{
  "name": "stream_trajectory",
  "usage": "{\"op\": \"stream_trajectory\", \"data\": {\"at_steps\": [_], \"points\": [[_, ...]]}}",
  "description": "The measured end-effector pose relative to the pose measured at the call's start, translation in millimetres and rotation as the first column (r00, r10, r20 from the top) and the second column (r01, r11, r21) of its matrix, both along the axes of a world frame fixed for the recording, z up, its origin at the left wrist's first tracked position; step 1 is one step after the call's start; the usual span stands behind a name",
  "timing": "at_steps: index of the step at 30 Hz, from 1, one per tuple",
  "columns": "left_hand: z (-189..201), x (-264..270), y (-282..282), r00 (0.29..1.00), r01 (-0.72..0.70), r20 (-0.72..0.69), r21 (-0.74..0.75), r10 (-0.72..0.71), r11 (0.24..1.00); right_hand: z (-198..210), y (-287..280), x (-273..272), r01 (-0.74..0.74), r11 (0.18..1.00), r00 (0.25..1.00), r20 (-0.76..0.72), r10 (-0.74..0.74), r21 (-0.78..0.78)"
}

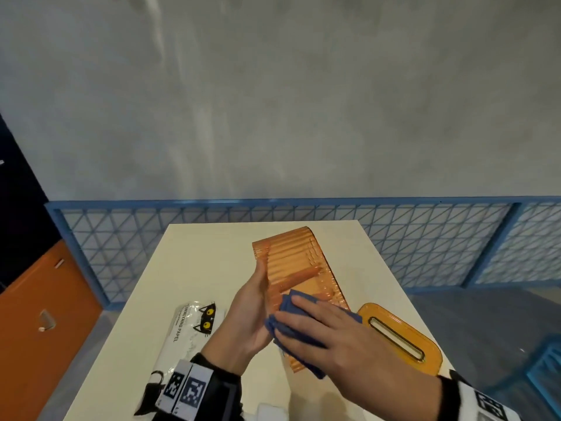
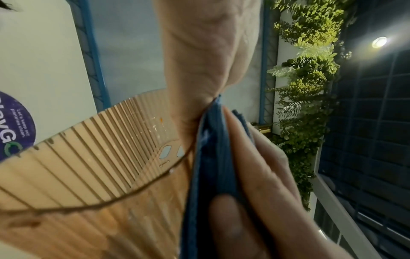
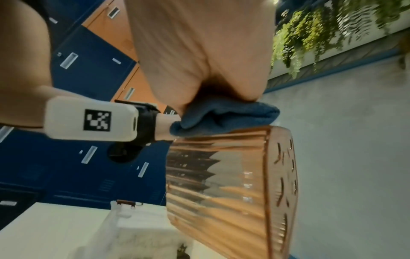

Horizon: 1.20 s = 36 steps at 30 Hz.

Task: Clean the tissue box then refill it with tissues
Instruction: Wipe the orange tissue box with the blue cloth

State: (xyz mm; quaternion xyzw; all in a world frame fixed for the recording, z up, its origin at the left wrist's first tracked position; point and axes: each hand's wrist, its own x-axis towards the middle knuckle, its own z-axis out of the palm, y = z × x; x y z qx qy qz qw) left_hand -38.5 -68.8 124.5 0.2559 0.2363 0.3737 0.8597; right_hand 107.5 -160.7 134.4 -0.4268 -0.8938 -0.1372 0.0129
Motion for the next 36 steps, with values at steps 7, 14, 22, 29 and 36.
{"op": "stream_trajectory", "data": {"at_steps": [7,14,22,29,36], "points": [[0,10,-10,1.000,0.005,-0.029,0.011,-0.005,1.000,29,46,21,0.012,0.999,0.988,-0.152,-0.019,-0.044],[-1,10,-6,0.999,-0.042,0.005,-0.003,0.042,0.999,36,70,8,0.178,0.983,0.938,-0.308,-0.157,0.044],[-14,5,-13,0.996,-0.018,-0.089,0.123,0.029,0.992,1,39,7,0.091,0.995,0.936,-0.345,-0.076,0.028],[6,8,-18,1.000,0.014,-0.007,0.271,-0.012,0.962,58,97,26,0.123,0.984,0.828,-0.533,-0.174,-0.130],[11,-12,0,0.964,-0.228,-0.110,0.139,0.244,0.964,18,36,-5,-0.051,0.997,0.940,-0.334,0.068,0.061]]}}
